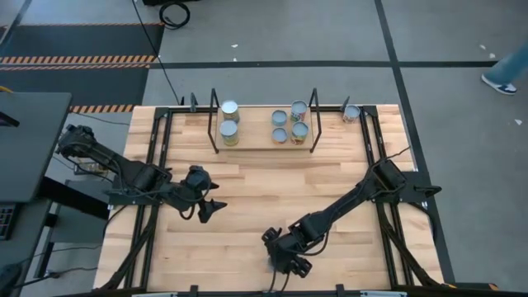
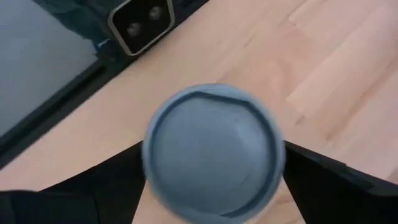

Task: Pick and place cans onto a shelf
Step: Put the orange can on the shelf aligned with the light orange can, then put the red can on the shelf

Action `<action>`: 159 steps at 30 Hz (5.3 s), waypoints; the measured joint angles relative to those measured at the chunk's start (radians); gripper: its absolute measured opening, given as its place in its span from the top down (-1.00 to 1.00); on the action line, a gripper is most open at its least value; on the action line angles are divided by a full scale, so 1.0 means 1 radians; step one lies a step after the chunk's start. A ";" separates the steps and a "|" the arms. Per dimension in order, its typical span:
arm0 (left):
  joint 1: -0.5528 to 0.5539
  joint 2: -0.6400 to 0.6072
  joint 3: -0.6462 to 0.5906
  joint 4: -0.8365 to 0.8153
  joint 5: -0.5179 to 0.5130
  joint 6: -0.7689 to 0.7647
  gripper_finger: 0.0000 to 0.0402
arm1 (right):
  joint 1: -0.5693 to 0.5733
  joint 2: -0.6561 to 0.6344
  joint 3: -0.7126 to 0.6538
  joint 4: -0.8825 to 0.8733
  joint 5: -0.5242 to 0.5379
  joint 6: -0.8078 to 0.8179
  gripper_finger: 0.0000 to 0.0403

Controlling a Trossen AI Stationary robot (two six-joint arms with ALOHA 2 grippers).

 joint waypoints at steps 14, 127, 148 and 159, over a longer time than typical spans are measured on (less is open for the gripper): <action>0.051 -0.108 0.053 -0.130 -0.024 0.026 -0.87 | -0.087 -0.080 0.014 -0.011 0.154 -0.054 -0.44; 1.009 -0.215 0.094 0.433 0.067 0.905 -0.87 | -1.538 -0.504 -0.217 -0.491 0.502 1.650 -0.75; 1.191 -0.146 0.094 0.505 0.071 0.938 -0.87 | -1.491 -0.343 -0.216 -0.656 0.584 2.150 -0.73; 1.256 -0.104 0.093 0.509 0.071 1.009 -0.87 | -1.542 -0.275 -0.216 -0.578 0.568 2.105 -0.73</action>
